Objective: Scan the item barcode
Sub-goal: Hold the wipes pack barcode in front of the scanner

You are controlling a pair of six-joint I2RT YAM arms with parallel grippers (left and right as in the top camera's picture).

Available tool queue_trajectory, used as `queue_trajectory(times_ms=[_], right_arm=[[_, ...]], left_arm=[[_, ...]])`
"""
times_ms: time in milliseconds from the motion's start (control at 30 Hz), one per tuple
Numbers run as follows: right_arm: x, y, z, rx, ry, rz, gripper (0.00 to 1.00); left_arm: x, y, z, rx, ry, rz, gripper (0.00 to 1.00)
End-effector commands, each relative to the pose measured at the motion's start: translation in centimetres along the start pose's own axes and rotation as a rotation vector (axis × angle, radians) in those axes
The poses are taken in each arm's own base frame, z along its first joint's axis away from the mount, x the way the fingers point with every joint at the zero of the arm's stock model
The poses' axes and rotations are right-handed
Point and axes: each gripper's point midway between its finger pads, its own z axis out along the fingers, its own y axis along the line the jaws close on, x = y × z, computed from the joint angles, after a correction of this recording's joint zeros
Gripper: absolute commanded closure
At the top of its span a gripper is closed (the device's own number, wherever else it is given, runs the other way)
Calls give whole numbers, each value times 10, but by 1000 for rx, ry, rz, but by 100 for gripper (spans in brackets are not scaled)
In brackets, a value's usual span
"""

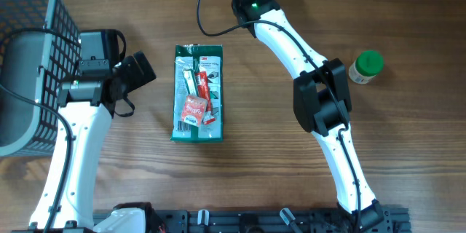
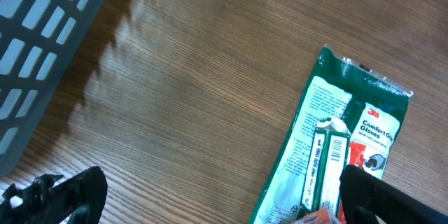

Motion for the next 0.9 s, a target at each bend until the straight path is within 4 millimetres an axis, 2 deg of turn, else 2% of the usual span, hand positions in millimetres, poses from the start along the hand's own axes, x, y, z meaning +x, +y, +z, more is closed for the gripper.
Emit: queue_trajectory(times_ms=[0, 100, 200, 300, 400, 467, 533, 700, 800, 867], right_arm=[[-13, -1, -7, 20, -34, 10, 96], [-28, -20, -14, 61, -73, 6, 96], [-35, -26, -22, 62, -84, 14, 96], [-31, -18, -22, 35, -68, 25, 96], [-23, 7, -22, -86, -54, 68, 96], [-23, 4, -23, -78, -49, 76, 96], [-28, -9, -28, -65, -62, 92, 96], [-42, -87, -55, -6, -91, 197, 96], [-31, -129, -75, -30, -59, 258, 96], [-17, -145, -87, -89, -25, 299, 96]], left_arm=[[-3, 2, 0, -8, -9, 7, 0], [-3, 2, 0, -8, -9, 6, 0], [-3, 2, 0, -9, -9, 7, 0], [-3, 2, 0, -9, -9, 6, 0], [-3, 2, 0, -9, -9, 7, 0], [-3, 2, 0, -9, -9, 7, 0], [-3, 2, 0, -8, -9, 7, 0], [-3, 2, 0, -8, -9, 7, 0], [-3, 2, 0, -9, -9, 6, 0], [-3, 2, 0, -9, -9, 6, 0]])
